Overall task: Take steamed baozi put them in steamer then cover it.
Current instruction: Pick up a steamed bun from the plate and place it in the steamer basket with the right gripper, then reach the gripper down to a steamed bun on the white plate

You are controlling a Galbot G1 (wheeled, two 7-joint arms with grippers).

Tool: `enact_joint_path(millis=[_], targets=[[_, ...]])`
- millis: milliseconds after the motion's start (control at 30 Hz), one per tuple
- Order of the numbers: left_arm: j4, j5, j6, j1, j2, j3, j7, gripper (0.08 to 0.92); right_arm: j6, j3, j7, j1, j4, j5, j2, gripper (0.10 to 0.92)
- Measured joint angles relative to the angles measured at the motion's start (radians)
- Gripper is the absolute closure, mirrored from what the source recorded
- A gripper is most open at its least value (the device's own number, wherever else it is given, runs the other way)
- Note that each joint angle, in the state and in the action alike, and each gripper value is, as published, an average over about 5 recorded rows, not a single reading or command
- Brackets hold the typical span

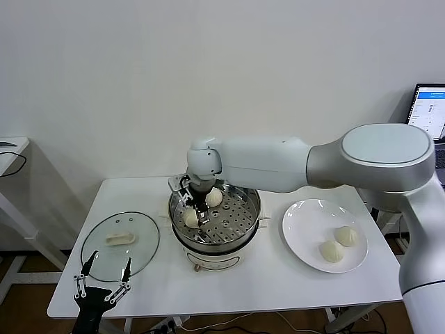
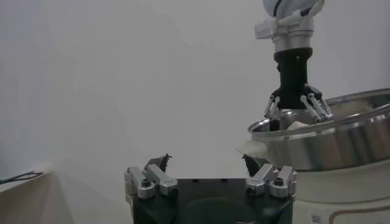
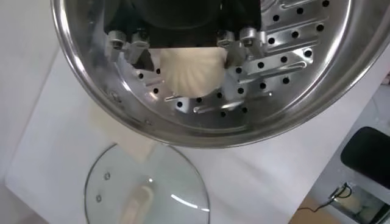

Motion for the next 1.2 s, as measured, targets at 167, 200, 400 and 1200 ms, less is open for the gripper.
enact_joint_path(millis=[167,200,400,1200], targets=[[0.001,0.0,0.0,-0.001,0.001,0.003,0.0,0.177,0.043,0.079,-0.066,0.029,0.043,-0.032,-0.113,0.202],[0.001,0.001,0.0,-0.001,0.001,0.005,0.0,0.177,0.057,0.096,-0.082,0.035,0.048,-0.04,-0.14,0.203],[-0.002,0.003,0.001,-0.003,0.007,0.012,0.0,0.177,0.157,0.171,-0.19,0.05,0.06,-0.091,-0.336,0.203],[0.006,0.012,0.007,0.009,-0.001,0.018,-0.003,0.177,0.438,0.251,-0.263,-0.264,-0.028,-0.429,-0.736,0.203]])
